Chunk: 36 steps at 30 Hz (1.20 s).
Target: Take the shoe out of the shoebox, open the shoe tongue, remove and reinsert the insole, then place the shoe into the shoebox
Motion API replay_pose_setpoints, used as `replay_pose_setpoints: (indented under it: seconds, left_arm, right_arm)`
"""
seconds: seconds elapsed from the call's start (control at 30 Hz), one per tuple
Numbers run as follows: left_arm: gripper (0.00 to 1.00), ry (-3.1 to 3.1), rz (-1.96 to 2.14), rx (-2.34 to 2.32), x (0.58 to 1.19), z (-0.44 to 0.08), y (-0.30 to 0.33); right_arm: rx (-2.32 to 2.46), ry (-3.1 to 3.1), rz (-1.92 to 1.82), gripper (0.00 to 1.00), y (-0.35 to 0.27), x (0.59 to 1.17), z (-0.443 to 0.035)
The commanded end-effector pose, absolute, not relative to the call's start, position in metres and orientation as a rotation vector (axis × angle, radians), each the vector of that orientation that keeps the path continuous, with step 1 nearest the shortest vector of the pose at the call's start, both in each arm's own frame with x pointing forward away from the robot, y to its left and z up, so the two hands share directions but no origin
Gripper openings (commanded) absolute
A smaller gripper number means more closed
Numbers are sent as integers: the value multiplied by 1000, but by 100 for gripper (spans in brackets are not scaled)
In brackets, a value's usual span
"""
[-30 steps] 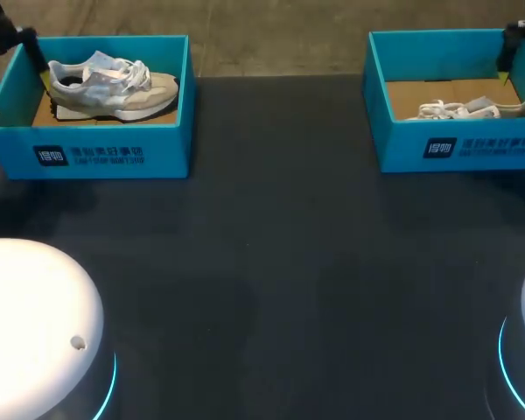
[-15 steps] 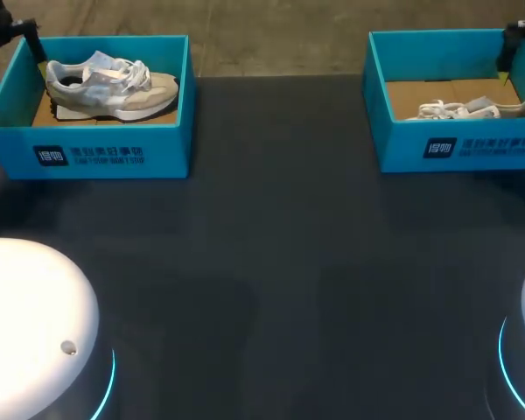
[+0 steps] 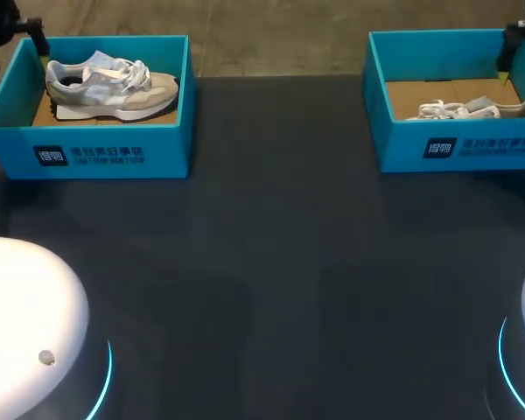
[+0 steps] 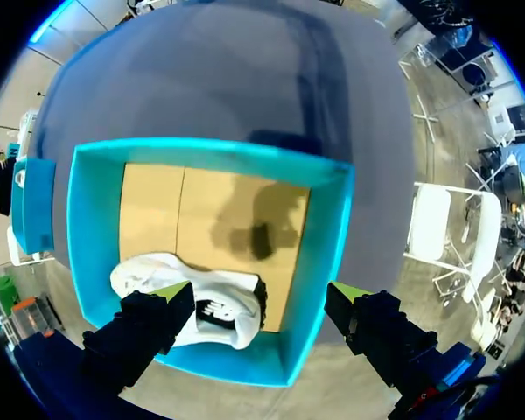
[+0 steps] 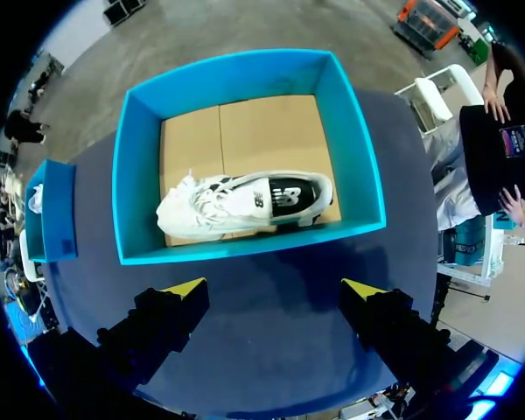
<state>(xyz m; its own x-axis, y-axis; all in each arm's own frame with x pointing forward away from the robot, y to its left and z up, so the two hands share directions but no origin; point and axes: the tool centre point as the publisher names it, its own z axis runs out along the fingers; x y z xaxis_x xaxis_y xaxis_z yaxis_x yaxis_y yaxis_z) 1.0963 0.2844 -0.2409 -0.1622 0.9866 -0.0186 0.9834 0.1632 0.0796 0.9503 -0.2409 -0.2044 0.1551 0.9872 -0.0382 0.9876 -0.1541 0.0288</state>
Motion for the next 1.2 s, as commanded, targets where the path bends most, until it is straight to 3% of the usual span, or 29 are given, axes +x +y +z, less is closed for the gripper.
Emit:
replay_pose_setpoints:
  seconds: [0.03, 0.57, 1.2]
  left_arm:
    - [100, 2340, 61, 1989, 1120, -251, 291]
    - [100, 2318, 108, 2064, 1189, -287, 283]
    - [100, 2327, 75, 2155, 1213, -328, 270]
  right_arm:
    - [2351, 2010, -17, 100, -241, 950, -205]
    - [2351, 2010, -17, 100, -241, 950, -205]
    - [2351, 2010, -17, 100, -241, 950, -205]
